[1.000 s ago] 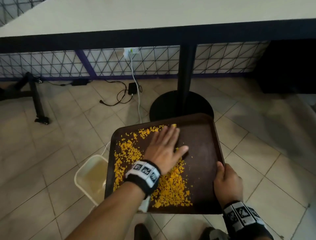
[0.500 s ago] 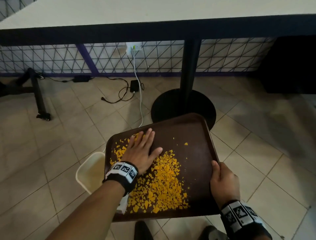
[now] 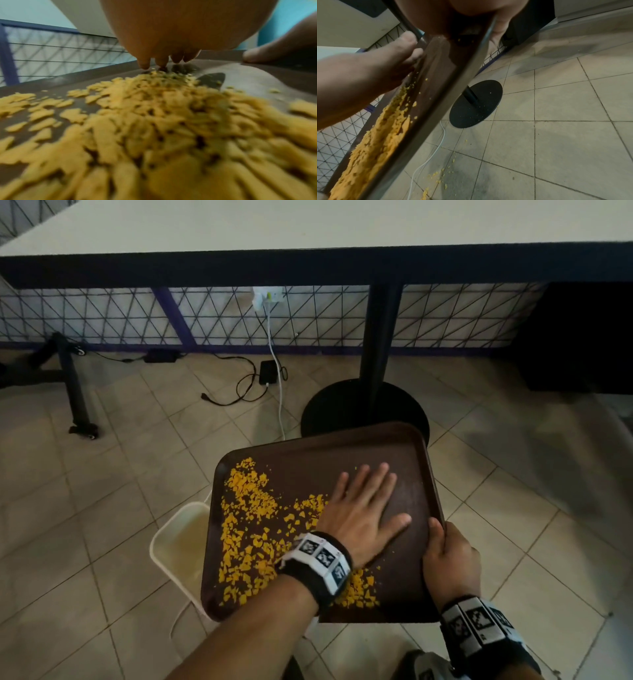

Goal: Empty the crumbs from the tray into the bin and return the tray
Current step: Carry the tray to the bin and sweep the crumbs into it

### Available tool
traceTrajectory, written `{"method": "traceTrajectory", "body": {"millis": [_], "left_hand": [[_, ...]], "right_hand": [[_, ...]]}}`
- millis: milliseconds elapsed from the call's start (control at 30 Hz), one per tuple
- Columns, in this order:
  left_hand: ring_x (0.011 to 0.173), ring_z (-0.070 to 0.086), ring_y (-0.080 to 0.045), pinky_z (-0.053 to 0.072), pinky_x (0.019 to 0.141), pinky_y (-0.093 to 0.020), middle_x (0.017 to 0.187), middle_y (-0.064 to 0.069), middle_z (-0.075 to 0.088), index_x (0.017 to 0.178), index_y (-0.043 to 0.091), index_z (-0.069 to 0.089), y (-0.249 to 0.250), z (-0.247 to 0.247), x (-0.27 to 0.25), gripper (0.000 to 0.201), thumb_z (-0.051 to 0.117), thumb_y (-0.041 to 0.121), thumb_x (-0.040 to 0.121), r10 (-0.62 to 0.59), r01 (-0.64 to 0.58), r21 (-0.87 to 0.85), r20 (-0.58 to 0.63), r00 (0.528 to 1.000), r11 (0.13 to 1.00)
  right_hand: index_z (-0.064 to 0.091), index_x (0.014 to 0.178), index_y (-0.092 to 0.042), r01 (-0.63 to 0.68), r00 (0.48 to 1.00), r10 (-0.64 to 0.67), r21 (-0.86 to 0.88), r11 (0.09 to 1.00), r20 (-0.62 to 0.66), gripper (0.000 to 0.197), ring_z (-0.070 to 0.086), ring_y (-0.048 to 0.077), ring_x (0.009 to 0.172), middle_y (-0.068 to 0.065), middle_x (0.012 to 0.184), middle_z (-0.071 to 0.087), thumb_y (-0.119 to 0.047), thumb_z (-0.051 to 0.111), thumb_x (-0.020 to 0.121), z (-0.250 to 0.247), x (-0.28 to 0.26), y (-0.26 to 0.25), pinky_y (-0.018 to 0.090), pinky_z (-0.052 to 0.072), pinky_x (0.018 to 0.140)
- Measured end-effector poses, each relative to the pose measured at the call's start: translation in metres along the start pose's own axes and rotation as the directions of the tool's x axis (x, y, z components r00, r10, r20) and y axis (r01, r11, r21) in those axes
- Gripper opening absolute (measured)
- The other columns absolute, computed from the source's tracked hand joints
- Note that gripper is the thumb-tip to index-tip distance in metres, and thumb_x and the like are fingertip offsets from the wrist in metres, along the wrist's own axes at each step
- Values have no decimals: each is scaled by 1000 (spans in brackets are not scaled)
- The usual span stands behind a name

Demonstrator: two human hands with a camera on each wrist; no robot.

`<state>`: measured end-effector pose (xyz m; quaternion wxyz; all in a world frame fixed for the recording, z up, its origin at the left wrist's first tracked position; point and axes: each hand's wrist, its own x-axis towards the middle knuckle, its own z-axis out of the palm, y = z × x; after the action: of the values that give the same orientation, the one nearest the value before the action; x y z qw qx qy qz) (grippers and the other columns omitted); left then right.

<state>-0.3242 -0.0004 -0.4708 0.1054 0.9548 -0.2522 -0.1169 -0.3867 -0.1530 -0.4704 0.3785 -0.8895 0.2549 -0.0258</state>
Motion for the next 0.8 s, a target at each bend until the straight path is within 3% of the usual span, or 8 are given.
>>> {"method": "traceTrajectory", "body": {"millis": [133,233,333,467,600,667,733,800], "left_hand": [[150,-19,-17,-6,121,-50,163,7,-18,157,25,-7,-2,14,-9,76,5,70,96,-37,36,43,26,999,998],[146,-27,-16,-13,120,-46,158,8,-30,152,29,-21,-34,21,-32,76,-3,73,92,-151,147,55,84,985,988],[146,-23,-16,-13,120,-44,158,5,-28,151,28,-22,-71,25,-58,77,-7,74,90,-277,268,82,128,952,960],[147,-20,-15,-10,121,-45,162,3,-21,154,25,-15,-95,24,-70,82,-9,74,88,-388,387,37,163,907,921],[147,-20,-15,-8,122,-45,159,5,-25,154,26,-14,-53,9,-44,80,-3,73,91,-260,262,-38,54,964,964],[148,-18,-14,-10,121,-42,157,8,-26,156,25,-10,-18,4,-23,78,4,72,94,-132,132,-67,1,991,989],[150,-14,-15,-9,121,-43,160,8,-22,157,23,-4,8,3,-3,78,9,70,96,-45,44,-79,-8,999,996],[151,-12,-17,-6,122,-46,163,5,-17,157,21,-2,18,3,10,79,10,69,96,-42,43,-85,12,999,995]], "right_hand": [[59,85,-7,-12,999,13,15,1000,-46,32,43,23,59,6,67,52,-28,39,98,-3,1,3,26,26,49],[53,79,-11,-18,999,19,26,999,-43,30,44,24,58,5,66,52,-29,38,98,-6,2,4,21,26,47],[55,82,-9,-15,999,15,14,1000,-48,31,38,13,51,5,65,53,-28,38,98,-6,2,3,18,24,46],[59,94,-3,-28,999,27,-49,998,-23,35,34,0,49,-7,58,40,-30,37,98,-5,0,1,16,21,44],[59,97,-2,-37,999,35,-68,997,-24,37,36,2,49,-2,60,47,-31,36,98,-2,-2,1,15,22,44],[60,97,-2,-29,999,28,-56,998,-16,36,48,15,52,11,70,61,-30,37,98,-2,-4,-3,14,22,44],[60,99,-2,-21,1000,20,-45,999,-23,34,53,24,57,14,72,61,-28,38,98,-2,-5,-6,13,21,45],[60,102,-3,-36,999,35,-46,998,-18,34,42,11,50,5,66,50,-28,37,99,-2,-4,-6,14,22,45]]}}
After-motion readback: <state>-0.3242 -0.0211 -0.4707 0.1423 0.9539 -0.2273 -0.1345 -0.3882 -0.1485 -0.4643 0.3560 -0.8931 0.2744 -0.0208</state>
